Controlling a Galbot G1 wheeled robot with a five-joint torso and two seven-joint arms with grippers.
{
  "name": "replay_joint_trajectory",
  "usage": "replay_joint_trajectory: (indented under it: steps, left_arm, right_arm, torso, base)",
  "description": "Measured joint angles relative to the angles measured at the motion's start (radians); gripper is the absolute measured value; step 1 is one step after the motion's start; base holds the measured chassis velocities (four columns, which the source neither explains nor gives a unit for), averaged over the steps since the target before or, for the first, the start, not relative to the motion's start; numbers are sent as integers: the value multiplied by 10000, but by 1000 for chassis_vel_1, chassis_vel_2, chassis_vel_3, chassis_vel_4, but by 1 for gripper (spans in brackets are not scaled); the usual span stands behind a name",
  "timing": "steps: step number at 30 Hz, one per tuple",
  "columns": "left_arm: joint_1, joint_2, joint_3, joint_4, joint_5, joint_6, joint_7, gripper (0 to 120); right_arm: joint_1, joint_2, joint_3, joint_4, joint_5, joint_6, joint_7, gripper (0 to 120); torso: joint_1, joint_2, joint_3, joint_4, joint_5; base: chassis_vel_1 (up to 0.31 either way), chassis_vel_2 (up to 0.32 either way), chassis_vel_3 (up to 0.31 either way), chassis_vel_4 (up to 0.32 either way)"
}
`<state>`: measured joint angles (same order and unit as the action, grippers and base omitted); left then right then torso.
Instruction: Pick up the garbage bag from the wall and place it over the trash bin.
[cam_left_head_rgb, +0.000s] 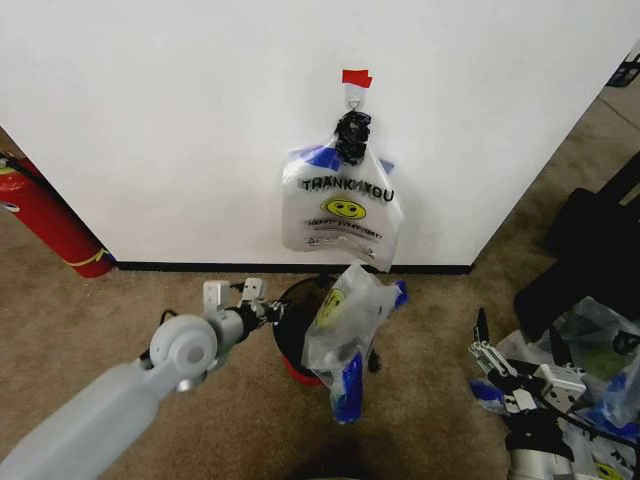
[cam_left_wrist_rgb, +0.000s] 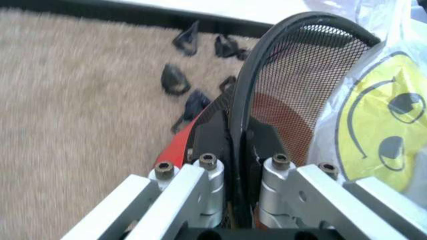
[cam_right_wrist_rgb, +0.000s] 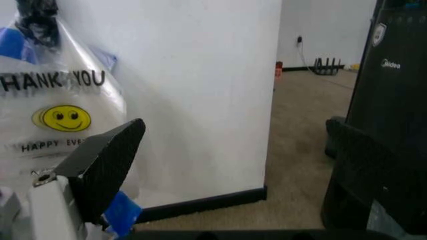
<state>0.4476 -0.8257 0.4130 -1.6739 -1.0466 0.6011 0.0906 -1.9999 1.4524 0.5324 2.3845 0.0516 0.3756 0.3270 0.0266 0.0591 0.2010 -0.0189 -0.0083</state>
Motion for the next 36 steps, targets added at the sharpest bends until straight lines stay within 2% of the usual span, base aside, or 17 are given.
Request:
replay_joint_trajectory:
  steps: [5, 7, 9, 10, 14, 15, 17, 23, 27, 30, 36]
  left_arm:
    - [1090, 345, -803, -1075, -819, -108, -1191, 4]
    - [1853, 533, -1790, -1772, -1427, -185, -2084, 4]
    - [2026, 559, -2013, -1895, -1522, -222, -2286, 4]
    - [2951, 651, -2933, -2417, -1963, -454, -3347, 4]
    - [4146, 560, -3811, -3010, -2600, -855, -4641, 4]
    - [4146, 560, -3811, -3010, -2600, -855, -4641, 4]
    - [5050, 411, -4298, -3394, -2706, -1120, -5160, 4]
    - [6187, 13, -4588, -3911, -2718, -1542, -5907, 4]
    - [6418, -208, -4527, -4023, -2722, -1916, -6519, 13]
    - [6609, -391, -4487, -4017, -2712, -2388, -7084, 28]
    - [6833, -655, -4284, -4011, -2483, -2665, -7110, 48]
  right_arm:
    - [197, -69, -3, 70, 69, -433, 3, 100]
    - [329, -181, -74, 108, 137, -694, 6, 100]
    - [364, -210, -81, 112, 154, -756, 6, 100]
    - [472, -318, -82, 144, 247, -970, 35, 100]
    - [511, -387, -57, 148, 363, -1167, 148, 100]
    - [511, -387, -57, 148, 363, -1167, 148, 100]
    - [509, -407, -39, 110, 417, -1261, 243, 100]
    - [511, -432, -49, 69, 451, -1544, 441, 100]
    - [564, -501, -100, -70, 535, -1875, 569, 100]
    - [669, -563, -156, -320, 551, -2023, 645, 100]
    - [699, -609, -252, -366, 447, -2050, 636, 100]
  torso:
    - [0, 0, 0, -2, 0]
    - [0, 1, -1, -3, 8]
    - [-1, 2, -1, -3, 6]
    - [-1, 2, -1, -3, 5]
    - [0, 2, -1, -4, 3]
    - [0, 2, -1, -4, 3]
    - [-1, 2, -2, -3, 4]
    - [-1, 2, -1, -3, 3]
    - [-1, 2, -2, -5, 4]
    - [-1, 2, -1, -4, 5]
    - [-1, 2, -1, -3, 3]
  base:
    - [0, 0, 0, 0]
    - [0, 0, 0, 0]
    - [0, 0, 0, 0]
    - [0, 0, 0, 0]
    - [0, 0, 0, 0]
    - [0, 0, 0, 0]
    - [0, 0, 0, 0]
    - [0, 0, 0, 0]
    - [0, 0, 0, 0]
    - [0, 0, 0, 0]
    - [0, 0, 0, 0]
